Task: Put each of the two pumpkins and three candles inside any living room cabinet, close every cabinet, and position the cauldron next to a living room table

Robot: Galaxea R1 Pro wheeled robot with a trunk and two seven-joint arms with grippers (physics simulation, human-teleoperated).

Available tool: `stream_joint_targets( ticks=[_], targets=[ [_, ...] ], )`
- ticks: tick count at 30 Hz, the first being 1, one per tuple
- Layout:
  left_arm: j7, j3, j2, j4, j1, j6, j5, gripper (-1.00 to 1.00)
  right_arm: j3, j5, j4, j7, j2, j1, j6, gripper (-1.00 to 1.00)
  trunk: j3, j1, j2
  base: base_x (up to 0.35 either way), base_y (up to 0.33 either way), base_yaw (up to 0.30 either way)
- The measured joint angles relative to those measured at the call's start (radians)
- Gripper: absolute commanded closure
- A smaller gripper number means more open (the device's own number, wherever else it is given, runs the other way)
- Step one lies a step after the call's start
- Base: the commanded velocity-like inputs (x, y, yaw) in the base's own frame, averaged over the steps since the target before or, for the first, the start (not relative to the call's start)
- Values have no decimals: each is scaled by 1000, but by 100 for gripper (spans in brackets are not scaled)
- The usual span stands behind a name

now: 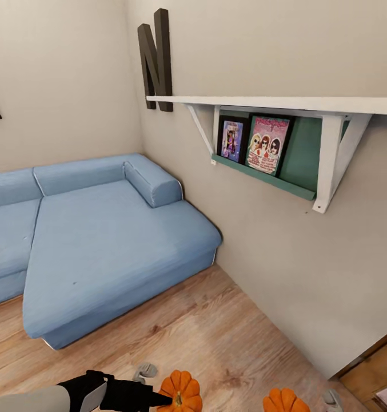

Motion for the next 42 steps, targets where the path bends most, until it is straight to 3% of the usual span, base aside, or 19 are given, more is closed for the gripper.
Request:
stream_joint_targets(
  ticks=[25,42],
  targets=[
    [0,0,-1,0,0,0,0,100,0,-1,0,2,0,0,0,100,62,-96,175,-2,0,-263],
    [0,0,0,-1,0,0,0,100,-1,-1,0,2,0,0,0,100,105,-161,294,-151,116,-265]
  ],
)
